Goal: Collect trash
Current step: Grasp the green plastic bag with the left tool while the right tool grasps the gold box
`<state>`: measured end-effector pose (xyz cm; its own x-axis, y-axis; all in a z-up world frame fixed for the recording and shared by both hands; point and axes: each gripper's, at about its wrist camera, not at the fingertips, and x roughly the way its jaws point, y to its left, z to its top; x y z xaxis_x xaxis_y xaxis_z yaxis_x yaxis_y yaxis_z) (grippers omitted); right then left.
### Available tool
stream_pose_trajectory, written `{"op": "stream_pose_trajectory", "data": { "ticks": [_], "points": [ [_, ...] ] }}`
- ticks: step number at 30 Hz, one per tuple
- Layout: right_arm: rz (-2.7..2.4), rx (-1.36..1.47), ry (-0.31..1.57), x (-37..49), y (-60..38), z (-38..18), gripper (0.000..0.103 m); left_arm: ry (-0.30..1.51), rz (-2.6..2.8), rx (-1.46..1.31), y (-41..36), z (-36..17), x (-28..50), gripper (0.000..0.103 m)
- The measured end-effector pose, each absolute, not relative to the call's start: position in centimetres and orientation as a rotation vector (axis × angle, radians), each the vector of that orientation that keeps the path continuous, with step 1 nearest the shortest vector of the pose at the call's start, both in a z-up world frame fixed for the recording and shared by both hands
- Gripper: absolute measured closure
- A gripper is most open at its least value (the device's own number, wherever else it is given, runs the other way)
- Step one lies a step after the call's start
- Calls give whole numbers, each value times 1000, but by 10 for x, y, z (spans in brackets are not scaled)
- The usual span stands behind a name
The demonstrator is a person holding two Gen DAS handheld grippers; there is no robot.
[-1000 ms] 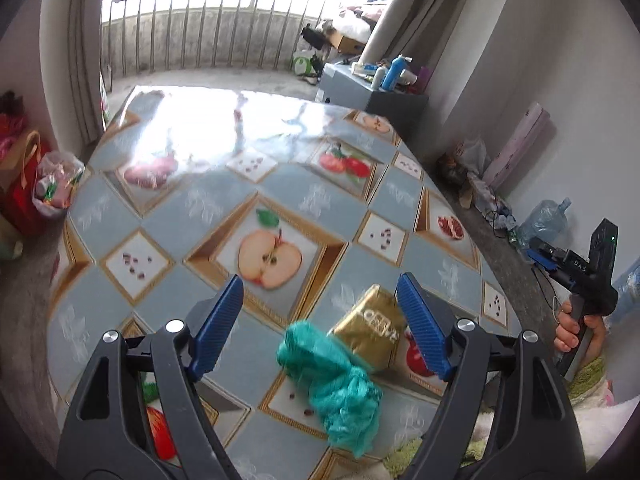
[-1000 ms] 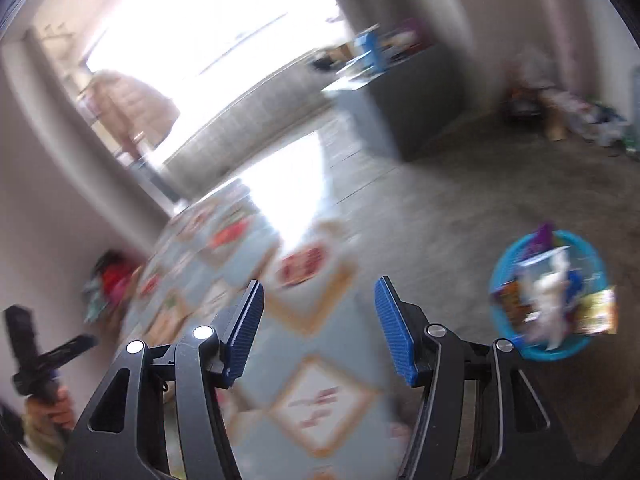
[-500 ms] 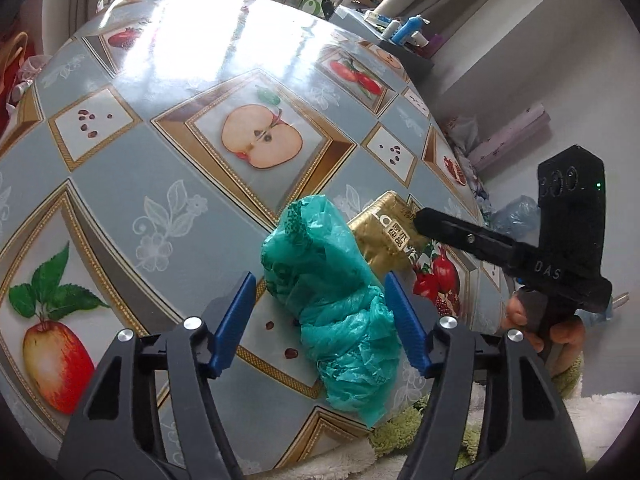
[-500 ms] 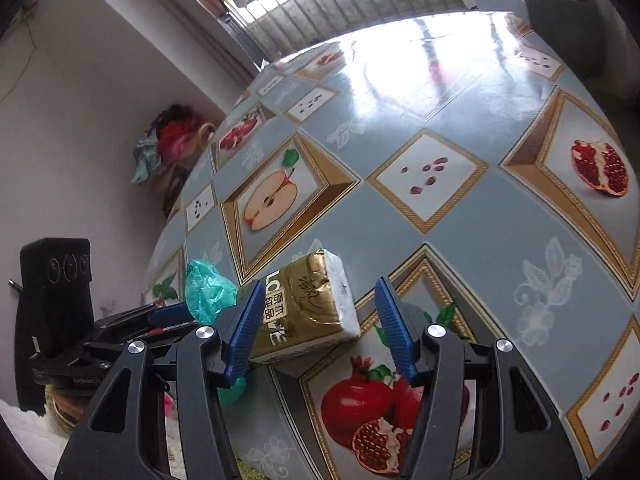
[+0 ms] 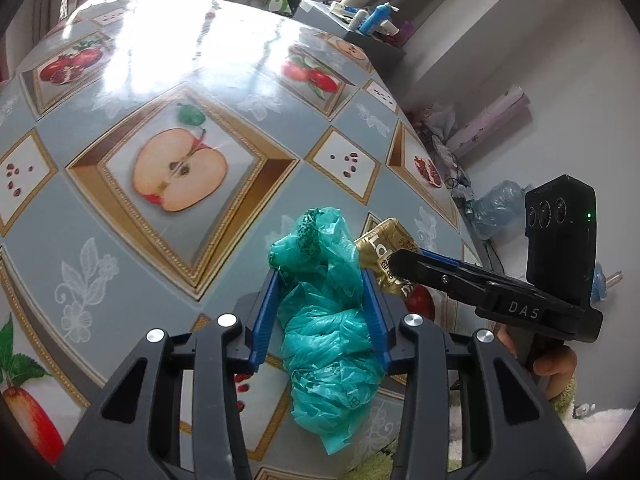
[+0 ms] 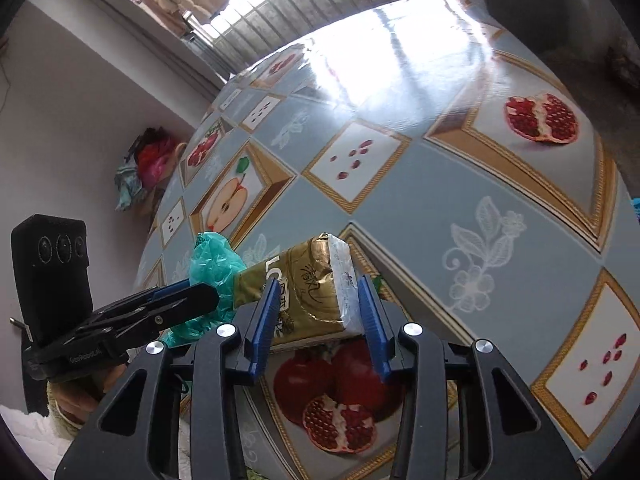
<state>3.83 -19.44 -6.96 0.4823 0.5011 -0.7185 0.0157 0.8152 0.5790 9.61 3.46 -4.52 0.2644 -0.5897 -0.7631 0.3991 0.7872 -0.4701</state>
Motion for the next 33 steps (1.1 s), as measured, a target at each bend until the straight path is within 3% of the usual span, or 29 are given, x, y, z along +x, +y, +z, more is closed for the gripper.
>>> {"op": "stream_pose_trajectory", "data": {
  "ticks": [12, 33],
  "points": [
    [151, 642, 981, 16, -247, -74, 66, 1091, -735, -116, -16, -40, 101, 68],
    [4, 800, 954, -14, -269, -81, 66, 1087, -688, -133, -9, -40, 97, 67]
  ]
}}
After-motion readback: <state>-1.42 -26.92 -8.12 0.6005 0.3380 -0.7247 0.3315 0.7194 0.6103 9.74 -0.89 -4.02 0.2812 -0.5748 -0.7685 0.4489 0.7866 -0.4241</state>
